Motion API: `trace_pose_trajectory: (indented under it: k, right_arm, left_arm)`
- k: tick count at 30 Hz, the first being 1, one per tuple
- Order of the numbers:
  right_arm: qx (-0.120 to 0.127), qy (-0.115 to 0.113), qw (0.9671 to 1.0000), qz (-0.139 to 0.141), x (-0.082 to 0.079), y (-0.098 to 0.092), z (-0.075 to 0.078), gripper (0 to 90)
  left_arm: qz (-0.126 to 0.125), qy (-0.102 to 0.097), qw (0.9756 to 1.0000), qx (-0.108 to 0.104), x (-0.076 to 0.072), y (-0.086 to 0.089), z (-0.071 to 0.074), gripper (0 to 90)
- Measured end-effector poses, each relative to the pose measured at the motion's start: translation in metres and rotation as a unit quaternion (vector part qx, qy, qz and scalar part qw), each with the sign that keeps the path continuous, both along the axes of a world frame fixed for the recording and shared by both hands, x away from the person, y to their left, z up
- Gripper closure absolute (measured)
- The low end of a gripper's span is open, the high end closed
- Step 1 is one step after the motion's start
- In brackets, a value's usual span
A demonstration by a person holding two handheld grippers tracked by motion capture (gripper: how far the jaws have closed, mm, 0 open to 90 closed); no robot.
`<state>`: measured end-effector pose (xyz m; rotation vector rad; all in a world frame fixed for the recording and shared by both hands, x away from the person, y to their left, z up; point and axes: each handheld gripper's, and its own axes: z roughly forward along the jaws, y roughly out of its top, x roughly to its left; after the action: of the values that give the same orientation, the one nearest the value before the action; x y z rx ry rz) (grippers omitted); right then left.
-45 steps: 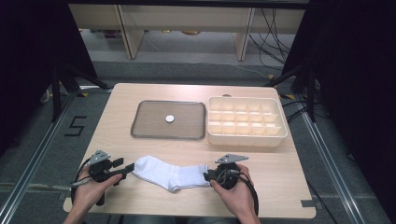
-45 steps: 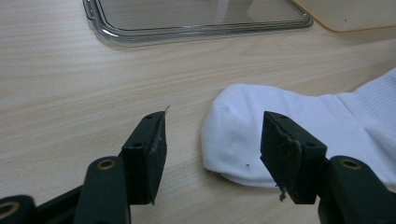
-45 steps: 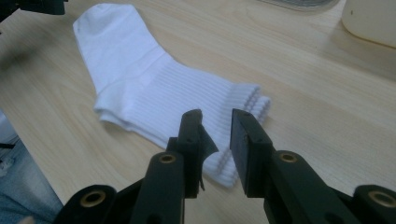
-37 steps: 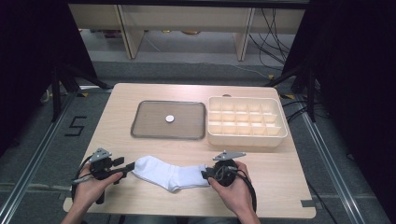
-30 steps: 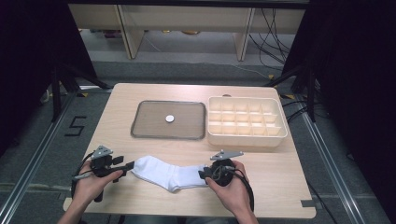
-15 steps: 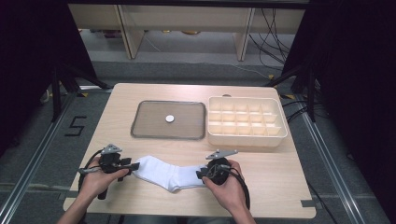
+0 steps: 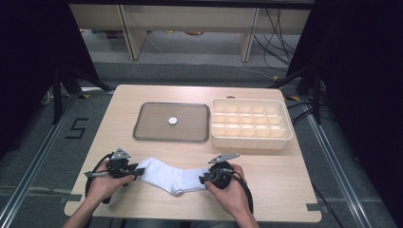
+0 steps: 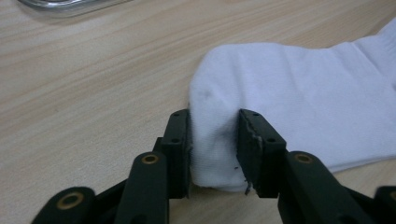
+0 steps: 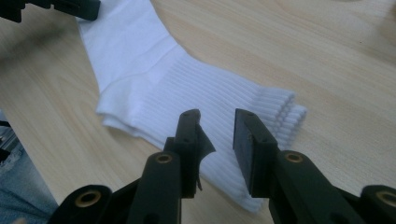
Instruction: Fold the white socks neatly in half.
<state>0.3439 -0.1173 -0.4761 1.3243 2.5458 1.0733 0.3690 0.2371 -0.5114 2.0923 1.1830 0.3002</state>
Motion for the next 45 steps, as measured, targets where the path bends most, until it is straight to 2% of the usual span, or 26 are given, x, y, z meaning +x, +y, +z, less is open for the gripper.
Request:
trace_pose_trajectory:
  k: [1,2,4,7,8,9,11,12,13,16,18,20,23,25,29,30,33,34,35,37,38,39,41,42,43,45]
  right_arm:
    - [-0.002,0.002,1.0000,-0.004,0.000,0.000,0.000,71.7]
    - [-0.003,0.002,1.0000,-0.007,0.000,0.000,-0.001,71.7]
    - [-0.001,-0.005,1.0000,-0.005,0.001,0.000,-0.005,71.5]
    - [-0.008,0.009,0.9999,0.002,0.001,0.000,-0.007,71.0]
    - [-0.007,0.012,0.9999,0.003,0.001,0.000,-0.007,71.0]
    - [-0.011,0.005,0.9999,-0.007,0.000,0.001,-0.008,71.0]
    - [-0.012,0.007,0.9999,-0.001,0.001,0.001,-0.010,71.1]
    - [-0.013,0.010,0.9999,-0.004,0.001,0.001,-0.009,71.2]
    - [-0.012,0.009,0.9999,-0.005,0.001,0.002,-0.010,71.3]
    - [-0.014,0.007,0.9999,-0.004,0.001,0.002,-0.011,71.2]
    - [-0.012,0.010,0.9999,-0.005,0.000,0.001,-0.010,71.3]
    - [-0.007,0.001,1.0000,-0.004,0.001,-0.001,-0.008,71.9]
    - [-0.005,-0.004,0.9998,-0.018,0.001,-0.006,-0.004,75.8]
    - [-0.007,0.004,0.9996,-0.027,0.001,-0.011,-0.002,79.9]
    - [-0.022,0.015,0.9983,-0.052,0.002,-0.019,-0.003,86.1]
    - [-0.028,0.012,0.9981,-0.053,0.002,-0.020,-0.003,87.0]
    - [-0.033,0.021,0.9974,-0.061,0.002,-0.023,-0.006,89.4]
    - [-0.039,0.019,0.9963,-0.074,0.001,-0.024,-0.006,89.8]
    - [-0.031,0.012,0.9968,-0.072,0.002,-0.025,-0.009,90.0]
    - [-0.034,0.023,0.9962,-0.078,0.002,-0.026,-0.009,90.0]
    - [-0.034,0.025,0.9961,-0.077,0.002,-0.025,-0.010,90.0]
    - [-0.036,0.029,0.9963,-0.072,0.002,-0.025,-0.011,90.0]
    - [-0.036,0.032,0.9959,-0.077,0.002,-0.024,-0.013,90.0]
    - [-0.046,0.040,0.9951,-0.078,0.003,-0.024,-0.013,90.0]
    - [-0.041,0.037,0.9959,-0.072,0.003,-0.024,-0.014,90.0]
    - [-0.041,0.035,0.9961,-0.069,0.003,-0.024,-0.015,90.0]
  left_arm:
    - [0.001,-0.004,1.0000,0.000,-0.001,-0.001,0.000,68.6]
    - [-0.010,0.002,0.9999,0.003,-0.001,0.000,0.001,70.9]
    - [-0.006,0.002,1.0000,-0.003,-0.001,0.000,0.000,75.0]
    - [-0.002,0.003,1.0000,-0.007,-0.002,-0.001,0.000,79.1]
    - [0.004,0.001,0.9999,-0.016,-0.003,-0.002,0.000,79.6]
    - [0.005,-0.001,0.9998,-0.018,-0.003,-0.001,0.000,80.1]
    - [0.004,0.007,0.9995,-0.030,-0.003,0.000,0.003,80.5]
    - [0.004,0.006,0.9994,-0.033,-0.003,0.001,0.005,80.6]
    - [0.009,0.007,0.9989,-0.045,-0.003,0.000,0.007,80.6]
    - [0.008,0.006,0.9985,-0.054,-0.003,0.000,0.011,80.6]
    - [0.006,0.005,0.9983,-0.057,-0.003,0.000,0.014,80.6]
    - [0.003,0.006,0.9985,-0.054,-0.003,0.001,0.016,80.6]
    - [0.002,0.004,0.9983,-0.058,-0.004,0.000,0.019,80.6]
    - [0.001,0.005,0.9981,-0.062,-0.005,-0.001,0.020,80.6]
    - [-0.002,0.003,0.9980,-0.064,-0.006,-0.001,0.023,80.6]
    - [-0.004,0.002,0.9980,-0.063,-0.006,-0.001,0.024,80.6]
    - [-0.001,-0.001,0.9979,-0.065,-0.006,-0.002,0.026,80.6]
    - [-0.003,-0.001,0.9979,-0.064,-0.006,-0.002,0.027,80.6]
    - [-0.008,0.000,0.9978,-0.065,-0.006,-0.002,0.028,80.6]
    - [-0.002,-0.004,0.9974,-0.072,-0.007,-0.005,0.029,80.6]
    - [-0.006,-0.005,0.9982,-0.060,-0.008,-0.004,0.031,80.6]
    - [-0.009,-0.005,0.9977,-0.067,-0.007,-0.005,0.031,80.6]
    - [-0.012,-0.005,0.9977,-0.067,-0.008,-0.005,0.033,80.6]
    - [-0.012,-0.006,0.9977,-0.067,-0.008,-0.006,0.033,80.6]
    - [-0.007,-0.009,0.9972,-0.073,-0.008,-0.007,0.033,80.6]
    - [-0.013,-0.010,0.9976,-0.067,-0.009,-0.007,0.035,80.6]
